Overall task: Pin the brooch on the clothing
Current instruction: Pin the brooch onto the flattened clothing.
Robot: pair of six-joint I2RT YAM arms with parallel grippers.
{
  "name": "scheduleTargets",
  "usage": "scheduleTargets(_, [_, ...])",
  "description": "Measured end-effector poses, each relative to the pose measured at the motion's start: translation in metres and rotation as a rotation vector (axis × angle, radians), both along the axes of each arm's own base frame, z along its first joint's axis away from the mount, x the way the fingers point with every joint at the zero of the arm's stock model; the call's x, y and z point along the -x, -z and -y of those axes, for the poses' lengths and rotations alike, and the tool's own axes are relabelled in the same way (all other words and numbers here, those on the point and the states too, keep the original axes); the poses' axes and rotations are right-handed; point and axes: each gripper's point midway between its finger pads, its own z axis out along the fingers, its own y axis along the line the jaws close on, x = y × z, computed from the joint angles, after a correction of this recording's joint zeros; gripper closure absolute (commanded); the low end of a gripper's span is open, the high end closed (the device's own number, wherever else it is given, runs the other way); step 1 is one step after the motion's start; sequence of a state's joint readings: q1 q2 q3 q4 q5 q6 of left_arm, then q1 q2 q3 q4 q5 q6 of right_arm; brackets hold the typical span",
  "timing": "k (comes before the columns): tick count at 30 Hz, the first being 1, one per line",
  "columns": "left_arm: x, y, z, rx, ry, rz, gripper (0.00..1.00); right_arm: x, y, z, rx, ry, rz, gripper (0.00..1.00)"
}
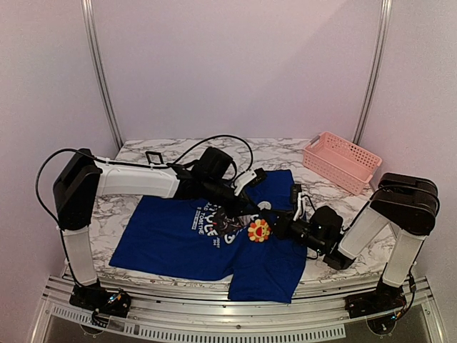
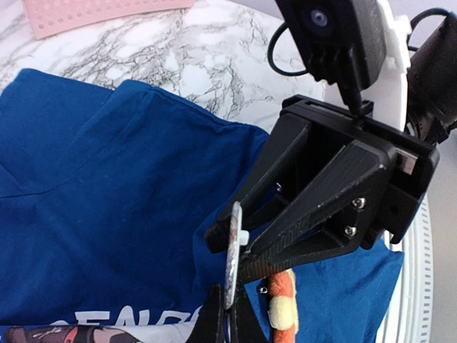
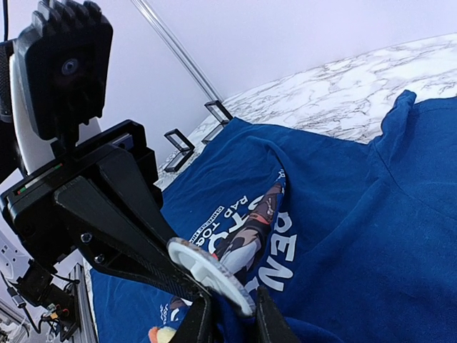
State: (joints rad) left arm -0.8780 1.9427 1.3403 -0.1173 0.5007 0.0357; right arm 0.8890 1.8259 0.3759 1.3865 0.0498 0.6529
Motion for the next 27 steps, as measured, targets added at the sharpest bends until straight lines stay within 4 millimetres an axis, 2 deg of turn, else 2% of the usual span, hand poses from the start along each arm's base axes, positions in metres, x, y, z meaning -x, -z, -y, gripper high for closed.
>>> scheduleTargets(5, [-0.005, -0.001, -0.002, -0.003, -0.018, 0.012, 1.00, -0.009, -0.003, -0.005, 0.015, 0.013, 0.012, 0.81])
scheduleTargets(12, [-0.006, -0.001, -0.002, -0.006, -0.023, 0.013, 1.00, -0.010, -0.002, -0.005, 0.019, 0.017, 0.010, 0.80])
scheduleTargets(17, [-0.007, -0.001, -0.003, -0.007, -0.021, 0.025, 1.00, -0.012, -0.002, -0.004, 0.012, 0.032, 0.004, 0.86])
scheduleTargets(27, [-0.010, -0.003, -0.003, -0.018, 0.041, 0.146, 1.00, -0.014, -0.005, -0.004, -0.029, 0.042, -0.034, 0.88])
